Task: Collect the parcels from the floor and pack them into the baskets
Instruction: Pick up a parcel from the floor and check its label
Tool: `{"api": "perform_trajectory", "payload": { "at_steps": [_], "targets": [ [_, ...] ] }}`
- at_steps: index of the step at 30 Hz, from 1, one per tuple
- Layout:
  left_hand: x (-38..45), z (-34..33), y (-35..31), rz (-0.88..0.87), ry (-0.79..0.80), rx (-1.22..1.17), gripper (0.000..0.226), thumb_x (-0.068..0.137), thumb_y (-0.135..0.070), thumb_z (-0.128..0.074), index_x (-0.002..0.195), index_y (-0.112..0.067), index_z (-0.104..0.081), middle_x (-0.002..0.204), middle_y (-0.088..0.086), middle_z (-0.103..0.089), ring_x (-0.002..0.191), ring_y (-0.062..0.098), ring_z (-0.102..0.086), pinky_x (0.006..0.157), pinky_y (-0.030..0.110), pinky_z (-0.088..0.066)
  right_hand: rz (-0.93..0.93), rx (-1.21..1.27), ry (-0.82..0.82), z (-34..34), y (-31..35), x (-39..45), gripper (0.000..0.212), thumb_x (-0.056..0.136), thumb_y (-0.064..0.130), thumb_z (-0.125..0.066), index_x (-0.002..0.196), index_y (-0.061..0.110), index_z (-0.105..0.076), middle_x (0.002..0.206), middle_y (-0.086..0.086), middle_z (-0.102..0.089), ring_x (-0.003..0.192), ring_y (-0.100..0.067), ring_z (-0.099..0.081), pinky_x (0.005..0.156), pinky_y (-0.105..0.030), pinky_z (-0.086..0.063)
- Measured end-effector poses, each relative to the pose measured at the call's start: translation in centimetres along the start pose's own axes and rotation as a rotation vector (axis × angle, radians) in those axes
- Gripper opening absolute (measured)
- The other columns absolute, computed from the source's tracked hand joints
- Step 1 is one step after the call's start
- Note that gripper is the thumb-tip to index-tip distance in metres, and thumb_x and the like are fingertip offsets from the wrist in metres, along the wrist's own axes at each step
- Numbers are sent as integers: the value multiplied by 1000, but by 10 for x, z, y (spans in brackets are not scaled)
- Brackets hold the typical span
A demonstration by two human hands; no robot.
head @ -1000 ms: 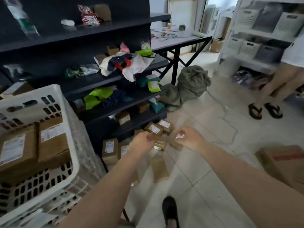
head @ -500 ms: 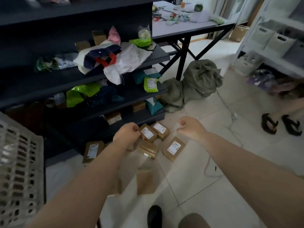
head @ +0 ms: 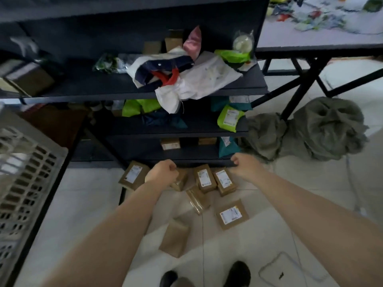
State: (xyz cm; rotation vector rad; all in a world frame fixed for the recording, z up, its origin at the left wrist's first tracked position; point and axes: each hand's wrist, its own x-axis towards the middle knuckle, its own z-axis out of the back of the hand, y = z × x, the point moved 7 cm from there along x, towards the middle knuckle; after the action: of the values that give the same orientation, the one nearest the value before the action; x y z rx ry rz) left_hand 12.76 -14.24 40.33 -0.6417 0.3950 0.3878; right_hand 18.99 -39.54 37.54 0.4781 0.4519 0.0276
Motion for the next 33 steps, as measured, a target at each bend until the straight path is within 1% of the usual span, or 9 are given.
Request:
{"api": "perform_trajectory", "payload": {
  "at_steps": [5,8,12,18,21,25,27,31,33],
  "targets": [
    [73,-56,-2,13,-23,59,9,85,-21,-52,90,-27,-57,103,0,-64,93,19,-57,84,33,-46,44,-68,64,-40,-39,85,39,83,20,-56,122,20,-53,121,-4,-58,109,-21,-55,79,-26,-40],
    [141,-129,20,4,36,121,21,90,-20,-48,107,-15,-60,113,10,-63,105,27,-58,93,37,-46,48,-129,87,-92,-78,152,40,84,13,-58,122,21,-51,122,-2,-58,110,-21,-54,79,-26,-41],
    [237,-252,72,43,110,116,37,93,-25,-48,127,-11,-53,129,13,-56,117,29,-52,97,35,-41,-28,-126,70,-180,-147,244,46,83,14,-62,126,19,-47,124,-4,-55,110,-22,-54,82,-29,-45],
    [370,-426,149,41,119,188,35,91,-23,-46,126,-21,-49,125,5,-56,112,25,-54,92,39,-48,-134,7,56,-338,-265,345,51,82,26,-66,130,17,-48,130,-5,-53,118,-23,-51,95,-31,-42],
    [422,-478,173,94,61,77,47,86,-27,-54,131,-20,-45,130,3,-49,119,26,-48,93,39,-46,-140,16,42,-396,-304,376,53,79,35,-67,126,20,-48,129,0,-52,116,-20,-52,94,-31,-45],
    [468,-520,194,174,-5,-17,64,86,-25,-58,140,-8,-27,143,11,-34,131,30,-33,102,42,-38,-83,58,35,-451,-316,412,52,83,35,-64,130,22,-46,131,2,-53,119,-18,-49,95,-23,-38],
    [485,-533,206,266,-17,-100,71,85,-24,-60,140,-4,-20,145,14,-30,134,33,-29,107,44,-34,-38,150,62,-474,-305,428,53,83,28,-66,131,18,-45,129,-2,-54,118,-21,-50,97,-29,-39],
    [503,-556,229,383,36,-311,86,83,-17,-61,144,-2,-2,142,18,-39,128,33,-41,104,44,-39,69,268,24,-491,-277,443,50,82,32,-66,126,18,-48,120,-3,-58,111,-21,-54,94,-33,-44],
    [504,-559,241,403,25,-413,84,81,-15,-66,142,-1,-10,137,16,-46,123,31,-47,99,37,-43,92,221,63,-501,-269,446,62,82,40,-64,135,18,-41,130,-4,-52,121,-24,-48,101,-41,-42]
  ]
}}
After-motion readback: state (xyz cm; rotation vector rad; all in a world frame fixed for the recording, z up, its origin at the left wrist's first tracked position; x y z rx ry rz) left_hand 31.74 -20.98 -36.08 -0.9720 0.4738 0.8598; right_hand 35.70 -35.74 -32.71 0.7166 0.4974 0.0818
